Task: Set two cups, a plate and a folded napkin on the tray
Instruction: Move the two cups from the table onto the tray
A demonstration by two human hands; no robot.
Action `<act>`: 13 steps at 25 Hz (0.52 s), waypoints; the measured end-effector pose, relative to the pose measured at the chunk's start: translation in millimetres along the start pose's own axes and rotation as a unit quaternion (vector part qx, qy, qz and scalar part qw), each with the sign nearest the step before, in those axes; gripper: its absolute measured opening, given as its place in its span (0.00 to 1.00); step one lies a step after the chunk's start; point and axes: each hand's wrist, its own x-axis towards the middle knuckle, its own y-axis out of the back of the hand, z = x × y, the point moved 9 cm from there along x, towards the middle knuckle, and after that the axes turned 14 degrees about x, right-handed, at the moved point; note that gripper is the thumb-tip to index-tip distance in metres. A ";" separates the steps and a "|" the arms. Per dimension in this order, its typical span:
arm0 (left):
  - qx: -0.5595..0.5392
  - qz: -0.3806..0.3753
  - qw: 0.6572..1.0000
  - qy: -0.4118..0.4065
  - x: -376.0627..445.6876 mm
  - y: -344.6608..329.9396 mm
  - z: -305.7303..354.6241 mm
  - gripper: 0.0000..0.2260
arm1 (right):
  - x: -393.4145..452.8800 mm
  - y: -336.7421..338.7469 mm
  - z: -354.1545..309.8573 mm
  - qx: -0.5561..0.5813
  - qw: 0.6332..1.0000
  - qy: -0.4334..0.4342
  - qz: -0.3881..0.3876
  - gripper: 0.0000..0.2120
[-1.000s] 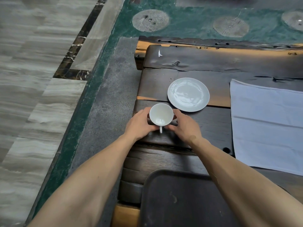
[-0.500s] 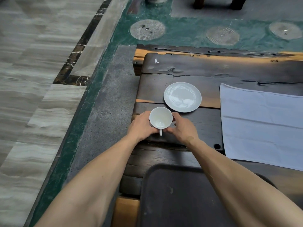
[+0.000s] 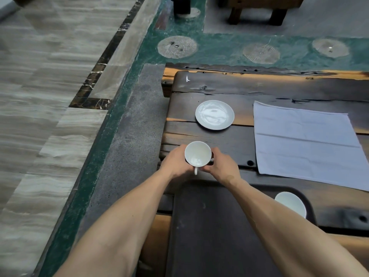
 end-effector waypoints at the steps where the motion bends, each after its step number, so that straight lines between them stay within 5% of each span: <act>1: 0.003 -0.003 1.000 -0.003 -8.1 -2.8 2.2 0.33 | -9.1 -0.1 1.7 0.003 1.000 -0.004 0.002 0.28; 5: -0.017 -0.003 1.000 -0.010 -37.6 -14.7 7.1 0.21 | -45.1 -3.7 12.9 0.012 1.000 -0.018 0.011 0.30; 13: -0.039 -0.026 0.999 -0.016 -79.8 -47.6 6.6 0.25 | -99.0 -17.9 37.3 0.018 0.998 -0.049 0.019 0.30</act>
